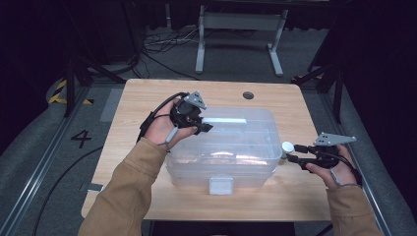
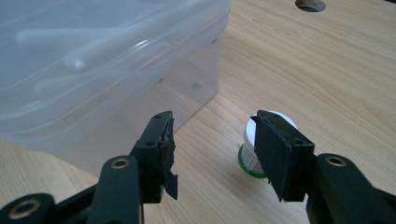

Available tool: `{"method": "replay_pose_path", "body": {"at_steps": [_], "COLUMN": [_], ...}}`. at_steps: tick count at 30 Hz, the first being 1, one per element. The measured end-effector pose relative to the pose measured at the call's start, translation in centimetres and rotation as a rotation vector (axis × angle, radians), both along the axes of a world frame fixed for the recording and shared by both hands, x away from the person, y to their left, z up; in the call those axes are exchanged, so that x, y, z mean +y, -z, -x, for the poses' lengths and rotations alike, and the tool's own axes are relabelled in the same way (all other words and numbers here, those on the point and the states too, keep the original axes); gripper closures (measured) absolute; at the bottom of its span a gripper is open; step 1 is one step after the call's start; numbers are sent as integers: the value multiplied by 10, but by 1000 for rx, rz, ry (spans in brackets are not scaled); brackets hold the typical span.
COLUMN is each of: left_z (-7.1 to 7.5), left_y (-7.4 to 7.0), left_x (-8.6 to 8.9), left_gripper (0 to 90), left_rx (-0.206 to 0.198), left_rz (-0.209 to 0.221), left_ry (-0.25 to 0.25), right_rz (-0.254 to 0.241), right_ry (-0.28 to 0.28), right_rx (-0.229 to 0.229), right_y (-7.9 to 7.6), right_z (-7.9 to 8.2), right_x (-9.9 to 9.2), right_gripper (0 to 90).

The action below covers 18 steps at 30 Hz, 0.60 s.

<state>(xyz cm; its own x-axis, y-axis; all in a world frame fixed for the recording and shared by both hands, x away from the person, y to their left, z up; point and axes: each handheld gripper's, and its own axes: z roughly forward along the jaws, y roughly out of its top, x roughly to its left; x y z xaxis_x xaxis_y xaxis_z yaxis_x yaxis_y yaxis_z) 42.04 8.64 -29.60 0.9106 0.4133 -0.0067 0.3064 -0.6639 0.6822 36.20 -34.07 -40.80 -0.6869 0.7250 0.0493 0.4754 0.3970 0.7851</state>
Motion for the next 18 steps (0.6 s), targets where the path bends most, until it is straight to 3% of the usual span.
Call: {"method": "replay_pose_path", "body": {"at_steps": [4, 10, 14, 18], "left_z": [-7, -16, -20, -23], "left_y": [-7, -16, -17, -19], "left_x": [-1, -2, -2, -2], "left_gripper": [763, 761, 760, 759], "left_rx": [21, 48, 64, 73], "left_rz": [0, -9, -1, -2], "left_ry": [-19, -29, -35, -37], "right_rz": [-1, -37, -73, -92], "right_ry": [-14, -67, -100, -174], "right_rx": [-4, 10, 10, 28], "right_y": [-3, -14, -20, -25], "right_z": [3, 11, 15, 20], "right_x": [0, 3, 6, 16], "right_gripper": [525, 801, 865, 893]}}
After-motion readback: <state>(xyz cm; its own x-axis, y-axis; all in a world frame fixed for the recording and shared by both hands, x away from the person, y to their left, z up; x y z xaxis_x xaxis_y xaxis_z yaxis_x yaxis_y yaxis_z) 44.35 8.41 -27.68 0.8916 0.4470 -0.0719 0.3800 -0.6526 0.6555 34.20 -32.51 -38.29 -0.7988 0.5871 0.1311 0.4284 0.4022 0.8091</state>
